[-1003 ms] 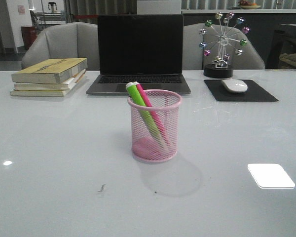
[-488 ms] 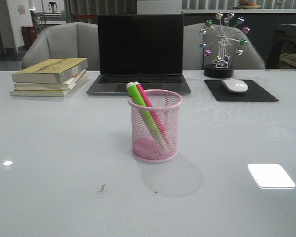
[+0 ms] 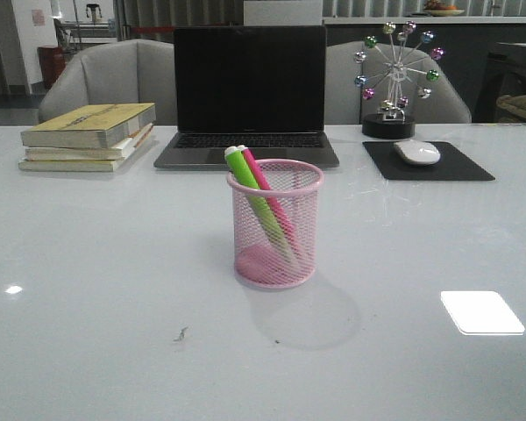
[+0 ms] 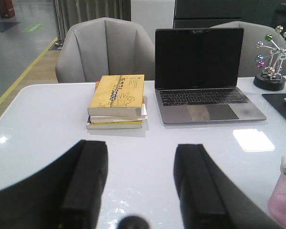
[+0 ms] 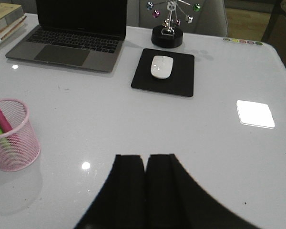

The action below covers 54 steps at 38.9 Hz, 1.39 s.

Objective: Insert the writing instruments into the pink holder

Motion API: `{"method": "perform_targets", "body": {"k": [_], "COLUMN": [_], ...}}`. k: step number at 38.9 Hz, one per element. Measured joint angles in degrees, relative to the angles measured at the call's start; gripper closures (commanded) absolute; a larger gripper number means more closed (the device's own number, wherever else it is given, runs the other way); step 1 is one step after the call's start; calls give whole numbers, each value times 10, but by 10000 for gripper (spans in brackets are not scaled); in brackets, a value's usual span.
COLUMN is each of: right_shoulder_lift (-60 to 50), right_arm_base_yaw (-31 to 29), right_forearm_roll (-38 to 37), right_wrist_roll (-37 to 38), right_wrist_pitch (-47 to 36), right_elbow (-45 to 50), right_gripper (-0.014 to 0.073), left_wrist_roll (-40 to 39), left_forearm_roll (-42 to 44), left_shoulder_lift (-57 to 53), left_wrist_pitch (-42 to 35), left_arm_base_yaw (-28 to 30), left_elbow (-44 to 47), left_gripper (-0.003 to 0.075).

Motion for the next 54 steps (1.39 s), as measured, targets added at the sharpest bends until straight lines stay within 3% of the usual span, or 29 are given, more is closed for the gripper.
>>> {"method": "perform_targets", "body": {"k": [14,20,29,42,47,54], "right_shoulder_lift": [-139,-214,-267,-267,-267,-267], "right_arm_base_yaw": [3,3,3,3,3,3], "right_forearm_roll": [5,10,19,22,15,10], "right_wrist_roll": [0,0,0,0,0,0], "right_wrist_pitch": [43,25,-78,-311,-315,-241], "right_elbow": [7,59,197,374,377,378], "right_gripper": [563,563,563,563,563,563], "left_wrist_roll": [0,0,0,0,0,0], "left_forearm_roll": [0,0,0,0,0,0], "left_shoulder_lift": [0,0,0,0,0,0], "left_wrist_pitch": [0,0,0,0,0,0], "left_arm_base_yaw": [0,0,0,0,0,0], "left_elbow": [0,0,0,0,0,0], "left_gripper": [336,336,336,336,336,336]}}
